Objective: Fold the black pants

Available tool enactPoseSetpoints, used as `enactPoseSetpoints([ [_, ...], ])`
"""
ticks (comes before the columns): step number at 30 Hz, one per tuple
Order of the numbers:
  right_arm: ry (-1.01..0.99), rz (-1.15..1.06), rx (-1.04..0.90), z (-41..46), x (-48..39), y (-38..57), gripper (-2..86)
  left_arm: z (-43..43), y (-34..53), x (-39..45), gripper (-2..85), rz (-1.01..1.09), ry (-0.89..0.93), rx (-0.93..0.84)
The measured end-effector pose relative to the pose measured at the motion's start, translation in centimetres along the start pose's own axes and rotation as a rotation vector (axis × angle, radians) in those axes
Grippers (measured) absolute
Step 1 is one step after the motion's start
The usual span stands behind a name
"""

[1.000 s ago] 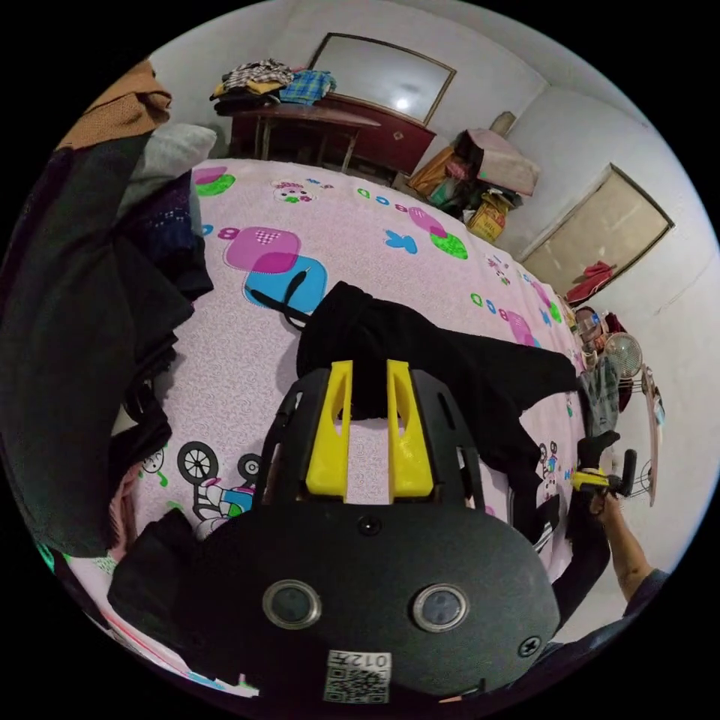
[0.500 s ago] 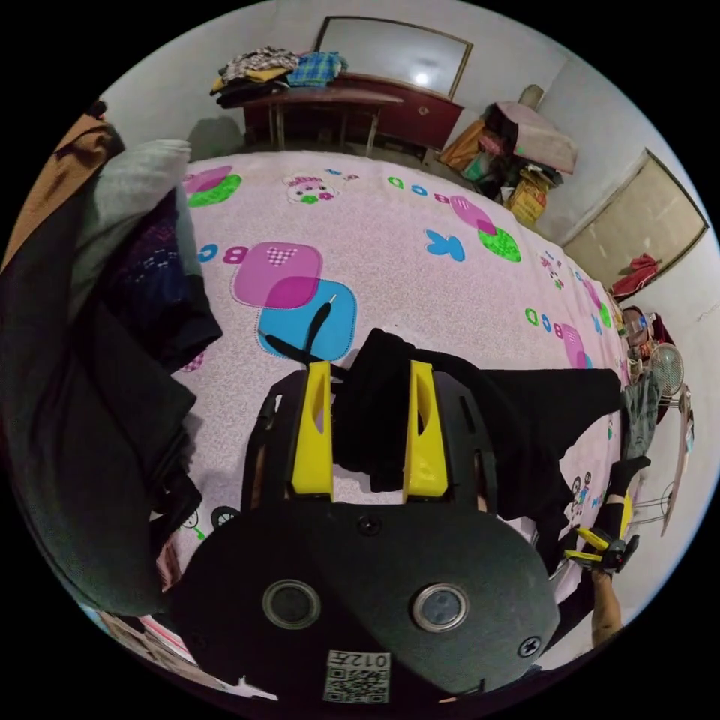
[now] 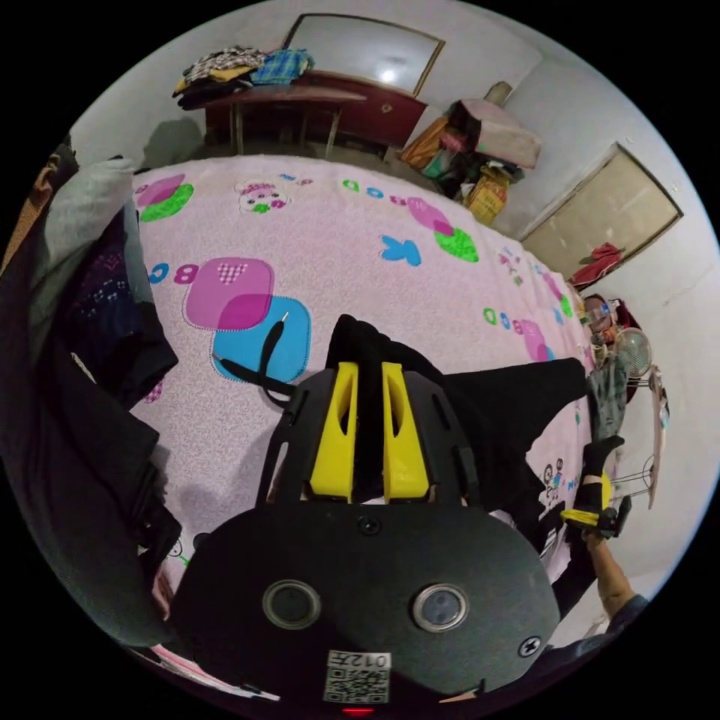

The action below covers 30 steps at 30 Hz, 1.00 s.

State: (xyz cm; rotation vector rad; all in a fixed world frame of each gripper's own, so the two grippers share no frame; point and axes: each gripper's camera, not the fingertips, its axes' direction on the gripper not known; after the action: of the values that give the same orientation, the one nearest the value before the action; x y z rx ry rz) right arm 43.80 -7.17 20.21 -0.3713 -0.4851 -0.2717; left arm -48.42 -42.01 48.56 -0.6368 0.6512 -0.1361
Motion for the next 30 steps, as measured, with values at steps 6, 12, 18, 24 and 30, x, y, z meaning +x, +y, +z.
enactPoseSetpoints([
  [6,-0.034,0.027,0.000,-2.7,1.8,-1.3,-1.0,-5.5,1.7,0.7,3.8,0.109,0.037,0.061],
  [12,0.062,0.112,-0.067,-4.8,3.6,0.8,-0.9,-9.5,6.6,-0.3,3.7,0.215,0.058,0.024],
  [18,0.081,0.346,0.139,-11.5,9.7,0.1,-0.8,-12.8,9.0,-2.2,3.5,0.059,0.060,0.107],
  [24,-0.025,0.003,0.062,-10.7,4.2,-2.8,2.4,-14.2,10.0,0.7,3.5,0.203,0.012,0.066],
  [30,-0.001,-0.134,-0.005,-4.0,-1.1,-2.5,8.2,-14.0,12.8,-1.3,3.5,0.122,0.041,0.061],
])
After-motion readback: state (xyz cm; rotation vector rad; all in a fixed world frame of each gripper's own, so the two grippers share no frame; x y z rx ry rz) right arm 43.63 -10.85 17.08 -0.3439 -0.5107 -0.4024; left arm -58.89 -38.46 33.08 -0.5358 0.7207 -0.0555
